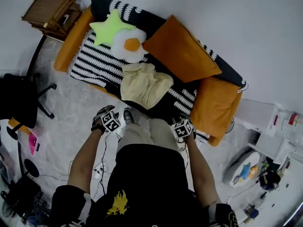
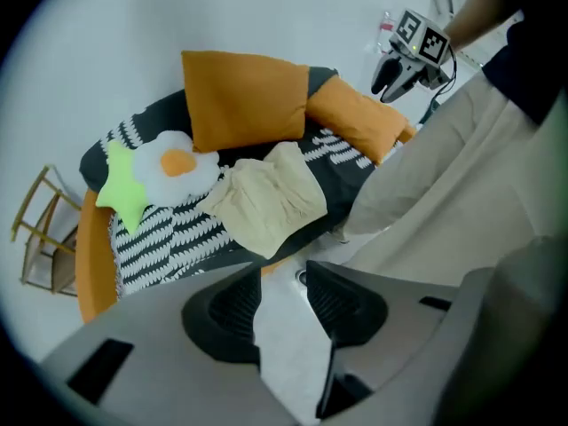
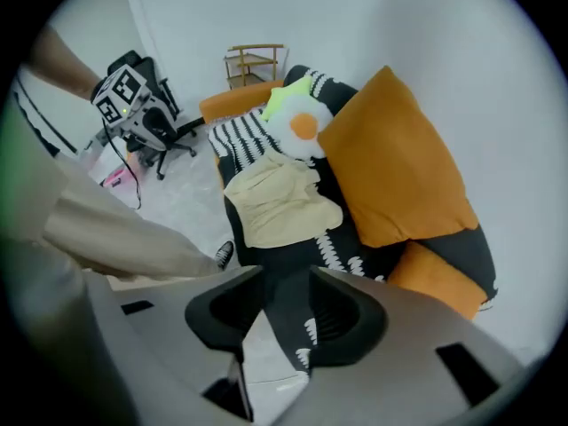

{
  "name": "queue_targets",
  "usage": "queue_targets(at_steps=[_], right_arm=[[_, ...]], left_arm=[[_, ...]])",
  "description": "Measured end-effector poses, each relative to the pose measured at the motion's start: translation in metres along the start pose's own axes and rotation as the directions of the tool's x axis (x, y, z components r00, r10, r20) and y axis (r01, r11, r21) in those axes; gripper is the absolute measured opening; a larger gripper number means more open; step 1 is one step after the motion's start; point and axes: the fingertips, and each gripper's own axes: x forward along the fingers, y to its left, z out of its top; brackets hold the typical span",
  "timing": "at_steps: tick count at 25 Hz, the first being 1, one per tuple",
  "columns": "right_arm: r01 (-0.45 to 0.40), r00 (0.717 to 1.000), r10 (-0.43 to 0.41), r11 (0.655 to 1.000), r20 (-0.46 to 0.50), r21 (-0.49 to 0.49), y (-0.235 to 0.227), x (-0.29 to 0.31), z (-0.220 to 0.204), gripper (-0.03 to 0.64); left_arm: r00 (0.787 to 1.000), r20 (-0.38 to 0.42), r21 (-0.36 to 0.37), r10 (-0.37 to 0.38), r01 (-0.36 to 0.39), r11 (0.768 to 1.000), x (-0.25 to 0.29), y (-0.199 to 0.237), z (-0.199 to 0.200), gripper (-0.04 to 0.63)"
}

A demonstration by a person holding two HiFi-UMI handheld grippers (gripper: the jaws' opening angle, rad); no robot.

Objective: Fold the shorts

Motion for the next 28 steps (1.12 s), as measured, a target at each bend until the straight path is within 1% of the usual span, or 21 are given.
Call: queue_targets(at_steps=[2,3,4,5,6,7,8,9,11,12,13,14,15,16,18,19,20,22,25,27,28], right_arm=[[0.055,0.998,-0.053,0.995,0.033,-0.089,-0.032,-0.007,0.009,0.172],[0.077,0.996,-0.071,0.985,0.044,-0.154,-0.048,-0.008,0.014,0.173],[0.098,0.995,-0.087,0.968,0.057,-0.232,-0.063,-0.006,0.020,0.179],[0.118,0.992,-0.100,0.942,0.075,-0.315,-0.079,0.000,0.027,0.184],[0.139,0.989,-0.108,0.907,0.098,-0.397,-0.093,0.009,0.035,0.185],[0.158,0.986,-0.112,0.865,0.124,-0.475,-0.107,0.020,0.044,0.192],[0.176,0.982,-0.109,0.817,0.152,-0.550,-0.120,0.035,0.051,0.200],[0.192,0.979,-0.101,0.759,0.178,-0.622,-0.132,0.051,0.056,0.206],[0.221,0.972,-0.074,0.623,0.224,-0.751,-0.152,0.093,0.060,0.222],[0.240,0.967,-0.065,0.555,0.246,-0.796,-0.160,0.117,0.062,0.222],[0.262,0.961,-0.061,0.498,0.269,-0.826,-0.167,0.144,0.064,0.222],[0.283,0.956,-0.060,0.456,0.288,-0.844,-0.172,0.172,0.064,0.222],[0.293,0.953,-0.055,0.429,0.299,-0.854,-0.174,0.200,0.062,0.222],[0.289,0.954,-0.042,0.412,0.298,-0.864,-0.175,0.226,0.057,0.221],[0.243,0.963,0.013,0.381,0.267,-0.892,-0.173,0.276,0.049,0.221],[0.220,0.968,0.039,0.358,0.250,-0.907,-0.172,0.298,0.046,0.223],[0.208,0.969,0.055,0.330,0.239,-0.921,-0.170,0.315,0.043,0.225],[0.220,0.967,0.064,0.280,0.247,-0.934,-0.169,0.344,0.045,0.225],[0.250,0.963,0.036,0.254,0.268,-0.934,-0.168,0.381,0.058,0.225],[0.249,0.966,0.016,0.237,0.260,-0.939,-0.166,0.398,0.061,0.218],[0.254,0.965,0.004,0.229,0.261,-0.940,-0.165,0.402,0.064,0.203]], left_arm=[[0.997,0.066,-0.103,0.026,-0.019,0.994,0.002,-0.012,0.013,0.169],[0.994,0.097,-0.150,0.040,-0.025,0.988,0.003,-0.020,0.022,0.170],[0.991,0.124,-0.193,0.054,-0.029,0.981,0.007,-0.029,0.032,0.170],[0.987,0.146,-0.230,0.065,-0.030,0.973,0.015,-0.039,0.041,0.169],[0.984,0.160,-0.260,0.075,-0.031,0.965,0.025,-0.049,0.050,0.169],[0.982,0.168,-0.281,0.087,-0.037,0.959,0.038,-0.059,0.058,0.170],[0.980,0.169,-0.291,0.108,-0.055,0.955,0.052,-0.071,0.066,0.170],[0.977,0.166,-0.293,0.137,-0.084,0.952,0.067,-0.084,0.073,0.168],[0.967,0.147,-0.300,0.207,-0.156,0.941,0.099,-0.112,0.084,0.153],[0.962,0.132,-0.311,0.238,-0.187,0.932,0.118,-0.121,0.087,0.153],[0.959,0.115,-0.325,0.260,-0.211,0.922,0.140,-0.127,0.088,0.155],[0.957,0.098,-0.338,0.274,-0.227,0.913,0.164,-0.131,0.087,0.162],[0.956,0.086,-0.354,0.279,-0.233,0.906,0.187,-0.134,0.086,0.180],[0.956,0.082,-0.373,0.282,-0.233,0.898,0.211,-0.138,0.087,0.184],[0.952,0.085,-0.405,0.293,-0.236,0.883,0.255,-0.143,0.094,0.183],[0.950,0.085,-0.410,0.302,-0.243,0.879,0.274,-0.144,0.098,0.183],[0.948,0.081,-0.406,0.309,-0.252,0.878,0.292,-0.145,0.102,0.183],[0.945,0.073,-0.388,0.320,-0.269,0.882,0.325,-0.144,0.106,0.188],[0.945,0.067,-0.375,0.320,-0.274,0.886,0.372,-0.136,0.110,0.203],[0.950,0.042,-0.395,0.310,-0.269,0.878,0.389,-0.139,0.110,0.210],[0.950,0.030,-0.406,0.310,-0.272,0.872,0.392,-0.139,0.110,0.209]])
